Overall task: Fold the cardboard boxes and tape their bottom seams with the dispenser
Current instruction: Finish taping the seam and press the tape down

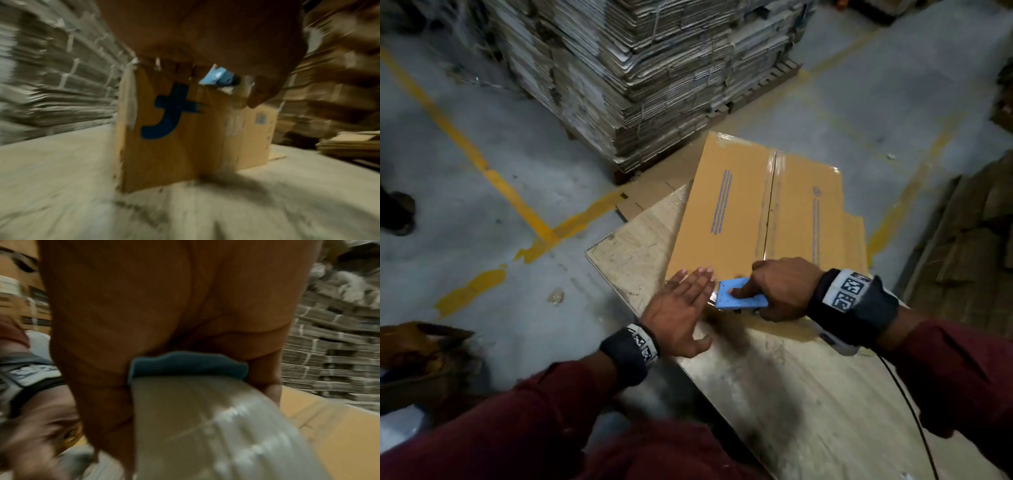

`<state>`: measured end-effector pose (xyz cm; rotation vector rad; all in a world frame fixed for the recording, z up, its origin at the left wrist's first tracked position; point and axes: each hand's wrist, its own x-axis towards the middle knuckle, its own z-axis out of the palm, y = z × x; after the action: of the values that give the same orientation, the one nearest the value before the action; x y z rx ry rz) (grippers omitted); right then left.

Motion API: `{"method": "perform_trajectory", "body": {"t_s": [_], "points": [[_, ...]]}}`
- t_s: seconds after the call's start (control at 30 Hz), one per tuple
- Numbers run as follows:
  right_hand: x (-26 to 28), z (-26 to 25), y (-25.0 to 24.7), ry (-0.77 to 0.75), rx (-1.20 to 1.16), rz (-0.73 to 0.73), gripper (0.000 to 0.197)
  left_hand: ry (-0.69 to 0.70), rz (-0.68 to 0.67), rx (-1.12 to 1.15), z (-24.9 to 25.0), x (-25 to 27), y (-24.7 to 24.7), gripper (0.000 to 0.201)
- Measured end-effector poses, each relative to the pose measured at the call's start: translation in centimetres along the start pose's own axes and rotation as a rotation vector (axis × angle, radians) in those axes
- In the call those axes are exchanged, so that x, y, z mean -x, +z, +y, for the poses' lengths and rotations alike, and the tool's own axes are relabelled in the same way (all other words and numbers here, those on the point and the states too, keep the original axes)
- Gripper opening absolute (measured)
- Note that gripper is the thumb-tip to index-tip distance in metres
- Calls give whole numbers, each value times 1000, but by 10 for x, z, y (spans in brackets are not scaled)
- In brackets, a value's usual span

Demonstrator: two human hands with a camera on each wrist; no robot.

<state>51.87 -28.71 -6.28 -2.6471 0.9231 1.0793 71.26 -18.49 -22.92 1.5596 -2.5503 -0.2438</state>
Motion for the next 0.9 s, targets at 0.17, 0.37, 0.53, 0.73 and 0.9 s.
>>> {"method": "perform_trajectory", "body": {"t_s": [0.17,0.37,0.53,0.73,0.9], "points": [[7,10,9,-112,35,9,62,18,73,-38,-2,1,-1,102],[24,27,29,-104,17,75,69,21,2,-3,-2,-1,-9,99],[40,48,46,-117,0,127,70,-1,-4,-3,2,-3,-11,101],[63,61,64,-151,16,169,70,-8,-41,-16,8,-5,-10,103],[79,69,70,-130,36,191,66,-9,-26,-34,9,-4,-7,106]]}}
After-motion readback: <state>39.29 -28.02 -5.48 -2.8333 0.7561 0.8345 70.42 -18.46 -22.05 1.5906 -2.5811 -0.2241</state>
